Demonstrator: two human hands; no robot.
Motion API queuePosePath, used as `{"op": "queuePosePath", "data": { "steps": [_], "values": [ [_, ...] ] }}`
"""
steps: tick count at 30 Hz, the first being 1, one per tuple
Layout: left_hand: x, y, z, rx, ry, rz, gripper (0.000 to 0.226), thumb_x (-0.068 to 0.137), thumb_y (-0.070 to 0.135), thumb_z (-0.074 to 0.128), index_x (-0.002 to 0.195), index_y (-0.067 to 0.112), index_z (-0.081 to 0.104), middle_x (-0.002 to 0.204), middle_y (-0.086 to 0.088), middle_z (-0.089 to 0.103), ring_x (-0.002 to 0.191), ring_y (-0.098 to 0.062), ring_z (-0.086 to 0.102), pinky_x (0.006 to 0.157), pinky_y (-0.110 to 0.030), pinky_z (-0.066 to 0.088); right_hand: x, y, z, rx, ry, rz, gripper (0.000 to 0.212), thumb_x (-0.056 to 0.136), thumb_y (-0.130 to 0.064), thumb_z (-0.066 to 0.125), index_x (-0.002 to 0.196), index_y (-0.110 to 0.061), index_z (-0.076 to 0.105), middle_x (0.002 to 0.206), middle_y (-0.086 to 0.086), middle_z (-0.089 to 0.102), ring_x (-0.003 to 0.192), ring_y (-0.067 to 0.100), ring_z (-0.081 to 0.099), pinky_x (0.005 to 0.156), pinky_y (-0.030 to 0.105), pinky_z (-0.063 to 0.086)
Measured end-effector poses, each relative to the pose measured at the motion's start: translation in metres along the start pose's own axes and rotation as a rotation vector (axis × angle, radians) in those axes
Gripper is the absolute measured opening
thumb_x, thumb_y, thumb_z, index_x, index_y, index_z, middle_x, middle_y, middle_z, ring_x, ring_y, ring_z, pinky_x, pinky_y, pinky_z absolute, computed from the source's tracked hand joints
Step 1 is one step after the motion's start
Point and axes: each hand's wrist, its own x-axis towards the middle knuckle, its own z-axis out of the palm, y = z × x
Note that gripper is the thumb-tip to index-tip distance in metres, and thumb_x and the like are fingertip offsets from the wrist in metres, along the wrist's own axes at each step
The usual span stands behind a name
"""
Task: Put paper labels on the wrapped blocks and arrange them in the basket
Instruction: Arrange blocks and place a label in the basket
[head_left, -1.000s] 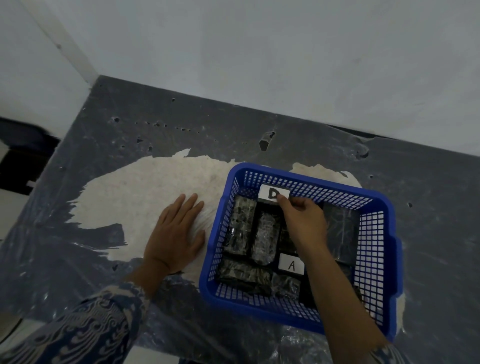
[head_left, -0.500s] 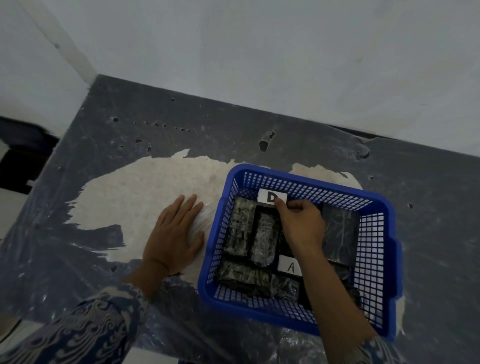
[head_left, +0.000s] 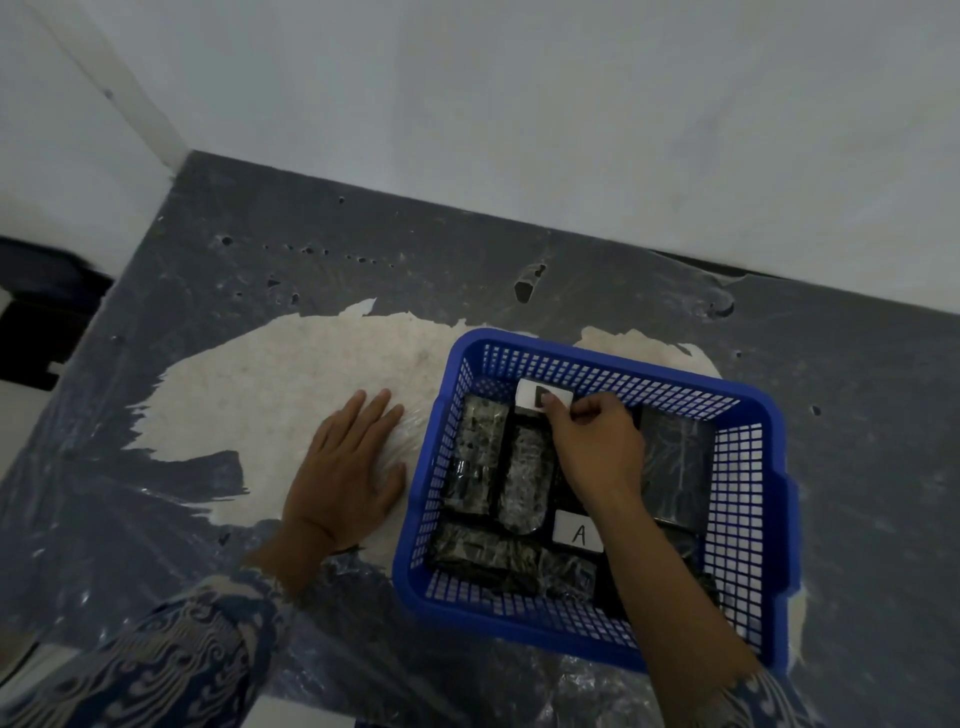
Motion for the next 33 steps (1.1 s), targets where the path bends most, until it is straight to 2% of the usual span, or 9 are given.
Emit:
{"op": "queuePosePath", "data": {
  "steps": [6,9,12,14,17,20,22,26,33],
  "values": [
    [0.001,0.001,-0.001,-0.018,0.016,0.007,0.069,0.099,0.055,0.039,0.158,0.02,0.033,0.168,-0.003,0.025,0.158,-0.022,0.012,0.127,-0.045,0.018,0.0,-0.001,-0.005,-0.034,-0.019,-0.054,0.035,0.087,-0.048,0.07,0.086,-0.016,0.055,0.077,-0.004,0.059,0.069,0.011,0.055,0.053,0.023,0.037],
    [0.0,-0.001,0.003,-0.01,0.025,0.009,0.068,0.099,0.056,0.04,0.158,0.022,0.032,0.168,-0.002,0.025,0.158,-0.021,0.012,0.127,-0.045,0.018,-0.011,-0.012,-0.011,-0.014,0.009,-0.266,0.024,0.091,-0.04,0.067,0.093,-0.019,0.057,0.086,-0.002,0.058,0.076,0.011,0.056,0.061,0.02,0.04],
    [0.0,-0.003,0.005,-0.006,0.023,0.0,0.068,0.1,0.056,0.04,0.158,0.024,0.03,0.168,-0.001,0.024,0.158,-0.02,0.011,0.127,-0.044,0.016,-0.026,-0.029,-0.007,-0.175,-0.162,-0.496,0.02,0.092,-0.041,0.064,0.106,-0.027,0.06,0.104,-0.007,0.056,0.088,0.008,0.057,0.074,0.021,0.048],
    [0.0,-0.004,0.006,0.005,0.026,-0.002,0.067,0.1,0.057,0.038,0.159,0.025,0.028,0.169,0.0,0.023,0.158,-0.018,0.009,0.127,-0.042,0.014,-0.031,-0.041,0.0,-0.336,-0.339,-0.546,0.038,0.092,-0.043,0.062,0.125,-0.025,0.056,0.121,-0.004,0.052,0.103,0.015,0.057,0.086,0.034,0.052],
    [0.0,-0.006,0.01,0.014,0.035,0.006,0.067,0.1,0.057,0.038,0.16,0.027,0.025,0.169,0.001,0.022,0.159,-0.017,0.007,0.128,-0.04,0.012,-0.029,-0.055,0.01,-0.523,-0.521,-0.529,0.065,0.09,-0.043,0.061,0.146,-0.021,0.035,0.144,0.003,0.04,0.122,0.026,0.052,0.089,0.042,0.051],
    [0.001,-0.007,0.012,0.023,0.038,0.011,0.068,0.1,0.056,0.039,0.16,0.027,0.024,0.169,0.001,0.022,0.159,-0.018,0.008,0.128,-0.034,0.003,-0.022,-0.064,0.018,-0.649,-0.638,-0.473,0.078,0.086,-0.041,0.065,0.15,-0.021,0.025,0.149,0.006,0.037,0.125,0.03,0.05,0.09,0.045,0.051],
    [0.001,-0.007,0.012,0.019,0.034,0.006,0.068,0.1,0.056,0.039,0.16,0.028,0.023,0.169,0.001,0.022,0.159,-0.018,0.008,0.128,-0.033,0.001,-0.018,-0.069,0.022,-0.664,-0.67,-0.432,0.082,0.081,-0.043,0.069,0.149,-0.021,0.027,0.146,0.008,0.04,0.126,0.03,0.049,0.094,0.049,0.05],
    [0.001,-0.007,0.012,0.006,0.026,0.008,0.068,0.1,0.057,0.037,0.16,0.029,0.022,0.17,0.002,0.019,0.159,-0.018,0.007,0.128,-0.039,0.009,-0.014,-0.076,0.019,-0.655,-0.678,-0.404,0.089,0.074,-0.045,0.077,0.146,-0.019,0.032,0.143,0.009,0.037,0.124,0.032,0.049,0.098,0.049,0.048],
    [0.0,-0.008,0.012,0.005,0.063,0.038,0.068,0.099,0.055,0.037,0.159,0.024,0.028,0.169,-0.001,0.023,0.158,-0.022,0.012,0.128,-0.039,0.011,-0.024,-0.065,-0.002,-0.365,-0.624,-0.275,0.068,0.076,-0.04,0.077,0.137,-0.026,0.049,0.135,0.005,0.043,0.117,0.024,0.052,0.1,0.04,0.049]
  ]
}}
